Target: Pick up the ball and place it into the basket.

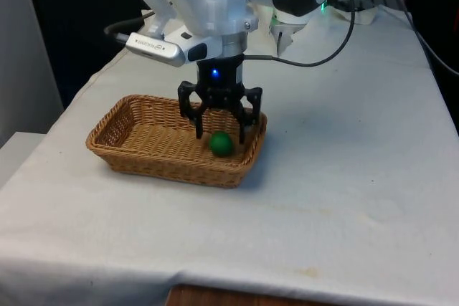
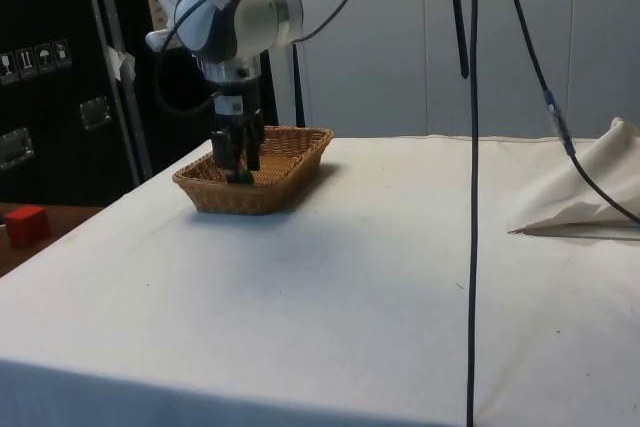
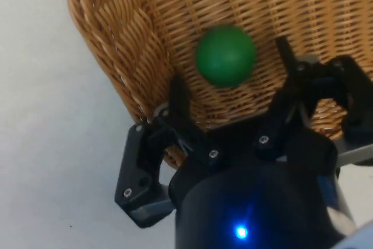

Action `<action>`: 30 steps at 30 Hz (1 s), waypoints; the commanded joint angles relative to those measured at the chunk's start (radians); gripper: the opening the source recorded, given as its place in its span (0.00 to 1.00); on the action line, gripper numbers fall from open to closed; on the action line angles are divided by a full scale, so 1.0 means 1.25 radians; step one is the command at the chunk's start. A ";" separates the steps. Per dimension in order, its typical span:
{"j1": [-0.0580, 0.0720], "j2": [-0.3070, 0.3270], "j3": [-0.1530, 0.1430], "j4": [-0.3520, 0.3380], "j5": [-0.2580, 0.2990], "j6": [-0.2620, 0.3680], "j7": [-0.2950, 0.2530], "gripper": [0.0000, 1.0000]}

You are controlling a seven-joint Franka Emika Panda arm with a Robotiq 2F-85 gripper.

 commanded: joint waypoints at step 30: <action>0.038 -0.142 -0.034 -0.077 -0.058 -0.052 -0.001 1.00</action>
